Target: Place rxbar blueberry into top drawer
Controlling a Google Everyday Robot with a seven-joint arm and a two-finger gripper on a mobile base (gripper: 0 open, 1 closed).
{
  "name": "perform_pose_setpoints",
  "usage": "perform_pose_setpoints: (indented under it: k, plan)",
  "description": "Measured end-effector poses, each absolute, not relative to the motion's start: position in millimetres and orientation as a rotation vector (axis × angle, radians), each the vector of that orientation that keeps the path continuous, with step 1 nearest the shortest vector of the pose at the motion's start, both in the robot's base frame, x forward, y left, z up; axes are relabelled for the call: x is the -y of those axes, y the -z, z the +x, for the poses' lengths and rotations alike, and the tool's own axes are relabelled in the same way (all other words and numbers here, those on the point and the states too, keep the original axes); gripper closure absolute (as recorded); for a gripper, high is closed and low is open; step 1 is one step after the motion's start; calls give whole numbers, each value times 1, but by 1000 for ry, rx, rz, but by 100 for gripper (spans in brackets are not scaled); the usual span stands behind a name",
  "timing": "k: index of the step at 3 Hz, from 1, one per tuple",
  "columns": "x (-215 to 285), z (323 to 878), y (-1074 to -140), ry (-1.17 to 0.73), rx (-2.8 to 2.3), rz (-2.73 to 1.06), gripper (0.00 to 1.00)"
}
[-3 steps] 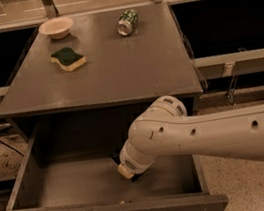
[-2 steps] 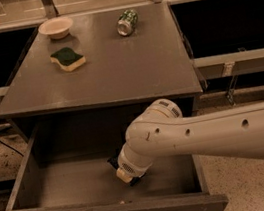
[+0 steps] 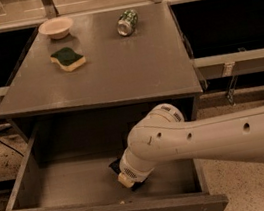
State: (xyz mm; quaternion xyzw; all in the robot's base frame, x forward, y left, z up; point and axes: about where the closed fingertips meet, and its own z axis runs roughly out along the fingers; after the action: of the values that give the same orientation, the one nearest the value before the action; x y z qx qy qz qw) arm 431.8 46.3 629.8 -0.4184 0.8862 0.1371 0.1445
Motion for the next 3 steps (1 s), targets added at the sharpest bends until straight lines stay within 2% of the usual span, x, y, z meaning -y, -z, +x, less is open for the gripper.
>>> perform_pose_setpoints:
  k: [2, 3]
  plan:
    - [-57, 418, -608, -454, -2566, -1239, 100]
    - [-57, 418, -608, -454, -2566, -1239, 74]
